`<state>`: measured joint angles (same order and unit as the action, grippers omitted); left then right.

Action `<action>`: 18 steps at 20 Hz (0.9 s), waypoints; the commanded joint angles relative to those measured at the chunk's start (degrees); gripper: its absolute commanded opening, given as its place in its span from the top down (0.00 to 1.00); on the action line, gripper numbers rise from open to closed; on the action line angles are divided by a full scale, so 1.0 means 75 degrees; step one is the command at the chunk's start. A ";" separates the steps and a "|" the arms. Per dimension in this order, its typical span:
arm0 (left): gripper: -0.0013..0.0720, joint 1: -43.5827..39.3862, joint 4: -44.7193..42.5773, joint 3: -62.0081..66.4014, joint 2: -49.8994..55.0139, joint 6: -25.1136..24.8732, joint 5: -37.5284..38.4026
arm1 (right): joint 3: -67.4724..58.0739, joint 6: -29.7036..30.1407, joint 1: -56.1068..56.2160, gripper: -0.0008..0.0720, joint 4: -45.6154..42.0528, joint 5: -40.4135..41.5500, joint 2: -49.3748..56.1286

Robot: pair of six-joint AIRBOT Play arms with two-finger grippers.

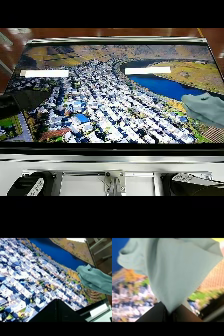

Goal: Fold the shirts.

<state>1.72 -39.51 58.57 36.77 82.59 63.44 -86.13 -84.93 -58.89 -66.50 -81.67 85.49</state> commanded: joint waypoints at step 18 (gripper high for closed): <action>0.94 0.0006 0.0006 -0.0003 0.0280 0.0178 0.0038 | 0.3337 0.0300 -0.1466 0.90 -0.2640 0.0423 -0.0344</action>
<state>1.74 -39.48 58.57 38.85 83.83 63.70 -61.45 -82.81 -69.84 -82.43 -80.01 83.26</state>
